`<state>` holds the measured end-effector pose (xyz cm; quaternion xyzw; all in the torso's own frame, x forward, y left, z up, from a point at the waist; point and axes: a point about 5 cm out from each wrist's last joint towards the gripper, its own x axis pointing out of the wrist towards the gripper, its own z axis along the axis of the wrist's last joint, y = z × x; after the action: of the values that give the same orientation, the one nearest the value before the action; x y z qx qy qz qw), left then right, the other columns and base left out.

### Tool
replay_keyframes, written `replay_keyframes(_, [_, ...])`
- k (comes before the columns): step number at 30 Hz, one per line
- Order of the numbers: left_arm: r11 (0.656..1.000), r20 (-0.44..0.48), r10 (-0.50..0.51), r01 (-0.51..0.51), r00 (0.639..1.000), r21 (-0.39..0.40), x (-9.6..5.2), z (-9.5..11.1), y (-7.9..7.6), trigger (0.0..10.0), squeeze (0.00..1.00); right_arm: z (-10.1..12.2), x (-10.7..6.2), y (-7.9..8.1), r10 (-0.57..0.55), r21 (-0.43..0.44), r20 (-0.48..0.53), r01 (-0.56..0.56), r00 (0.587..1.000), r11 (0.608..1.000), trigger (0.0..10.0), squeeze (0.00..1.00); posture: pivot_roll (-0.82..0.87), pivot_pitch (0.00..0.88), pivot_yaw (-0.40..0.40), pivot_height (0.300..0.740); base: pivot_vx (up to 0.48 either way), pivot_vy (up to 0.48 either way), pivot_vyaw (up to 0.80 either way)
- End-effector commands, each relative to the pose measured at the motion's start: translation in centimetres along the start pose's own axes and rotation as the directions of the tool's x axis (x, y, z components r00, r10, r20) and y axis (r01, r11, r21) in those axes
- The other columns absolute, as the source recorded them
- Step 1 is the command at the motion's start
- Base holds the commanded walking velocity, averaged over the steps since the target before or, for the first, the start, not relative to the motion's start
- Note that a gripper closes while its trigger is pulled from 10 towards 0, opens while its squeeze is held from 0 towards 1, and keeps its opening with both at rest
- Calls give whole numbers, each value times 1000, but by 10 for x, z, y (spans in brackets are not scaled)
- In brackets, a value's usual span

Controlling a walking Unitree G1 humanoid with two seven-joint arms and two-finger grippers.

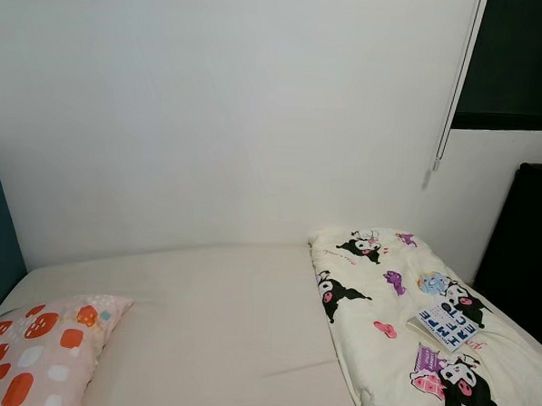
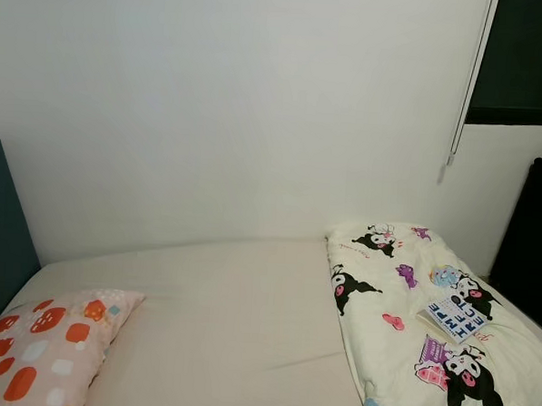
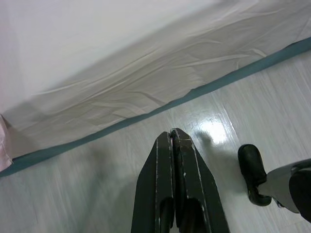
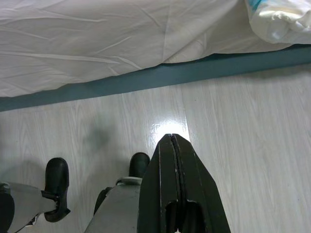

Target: Clean up the room

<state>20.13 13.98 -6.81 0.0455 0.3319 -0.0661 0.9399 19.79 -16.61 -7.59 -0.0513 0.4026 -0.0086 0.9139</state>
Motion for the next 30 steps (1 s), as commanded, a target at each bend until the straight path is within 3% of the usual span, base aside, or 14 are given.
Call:
replay_keyframes(1, [1000,2,-14,14,1000,-15,-1,-1,-2,10000,0,-2,0,1,4,-4,-11,-4,1000,1000,10000,0,29,0,-17,740,0,0,0])
replay_keyframes(13, [999,6,-49,49,999,8,1,2,-6,10000,0,3,1,2,11,-8,7,-11,1000,1000,10000,0,31,0,-18,740,0,0,0])
replay_keyframes(22, [998,-1,-61,61,998,-30,2,3,-5,10000,0,5,1,3,13,-15,17,-12,1000,1000,10000,0,32,0,-22,740,0,0,0])
replay_keyframes(25, [1000,24,2,-2,1000,-7,4,9,4,10000,0,13,2,1,1,-11,61,0,998,1000,10000,0,28,0,-21,740,0,0,0])
replay_keyframes(30, [995,59,78,-74,995,-63,6,20,20,10000,0,40,5,-1,-8,50,176,-1,984,999,10000,0,16,18,-15,740,0,0,0])
